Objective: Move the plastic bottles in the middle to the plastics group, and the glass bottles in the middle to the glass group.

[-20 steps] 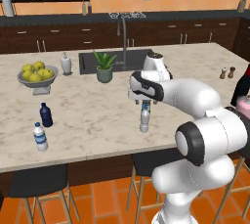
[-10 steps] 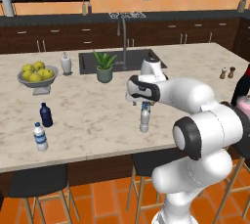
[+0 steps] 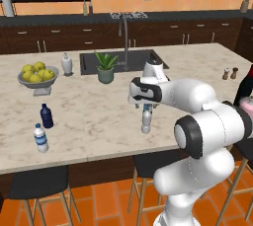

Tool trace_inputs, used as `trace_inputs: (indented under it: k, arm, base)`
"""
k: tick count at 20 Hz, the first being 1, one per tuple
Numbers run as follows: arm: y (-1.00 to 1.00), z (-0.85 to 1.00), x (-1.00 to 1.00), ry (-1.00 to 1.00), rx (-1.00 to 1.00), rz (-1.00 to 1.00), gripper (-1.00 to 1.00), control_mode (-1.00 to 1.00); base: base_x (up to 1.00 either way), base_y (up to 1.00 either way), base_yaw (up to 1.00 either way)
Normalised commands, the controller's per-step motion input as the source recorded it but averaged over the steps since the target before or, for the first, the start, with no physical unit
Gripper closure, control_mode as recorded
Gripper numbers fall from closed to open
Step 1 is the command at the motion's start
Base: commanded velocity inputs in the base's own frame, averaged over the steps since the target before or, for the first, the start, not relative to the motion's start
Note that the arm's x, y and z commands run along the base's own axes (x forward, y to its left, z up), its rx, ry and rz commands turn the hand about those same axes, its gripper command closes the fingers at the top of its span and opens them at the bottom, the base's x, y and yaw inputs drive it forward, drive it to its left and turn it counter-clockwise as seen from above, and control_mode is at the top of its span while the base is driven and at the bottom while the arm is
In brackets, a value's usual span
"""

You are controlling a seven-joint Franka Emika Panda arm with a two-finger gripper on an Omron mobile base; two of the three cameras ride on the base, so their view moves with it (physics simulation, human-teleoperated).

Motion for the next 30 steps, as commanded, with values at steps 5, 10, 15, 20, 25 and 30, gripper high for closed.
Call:
trace_inputs:
  k: [5, 10, 15, 20, 25, 30]
  arm:
    - [-0.02, -0.15, 0.00, 0.00, 0.00, 0.00, -1.00, -1.00]
    - [0.00, -0.08, -0.08, 0.00, 0.00, 0.00, -1.00, -1.00]
    - [0.00, -0.05, -0.12, 0.00, 0.00, 0.00, -1.00, -1.00]
    - [0.00, 0.00, -0.01, 0.00, 0.00, 0.00, -1.00, -1.00]
    - [0.00, 0.00, 0.12, 0.00, 0.00, 0.00, -1.00, -1.00]
    - [0.00, 0.00, 0.02, 0.00, 0.00, 0.00, -1.00, -1.00]
  base:
    - [0.00, 0.00, 0.00]
    - [0.00, 0.00, 0.00]
    - [0.00, 0.00, 0.00]
    - [0.00, 0.00, 0.00]
    - [0.00, 0.00, 0.00]
    - [0.00, 0.00, 0.00]
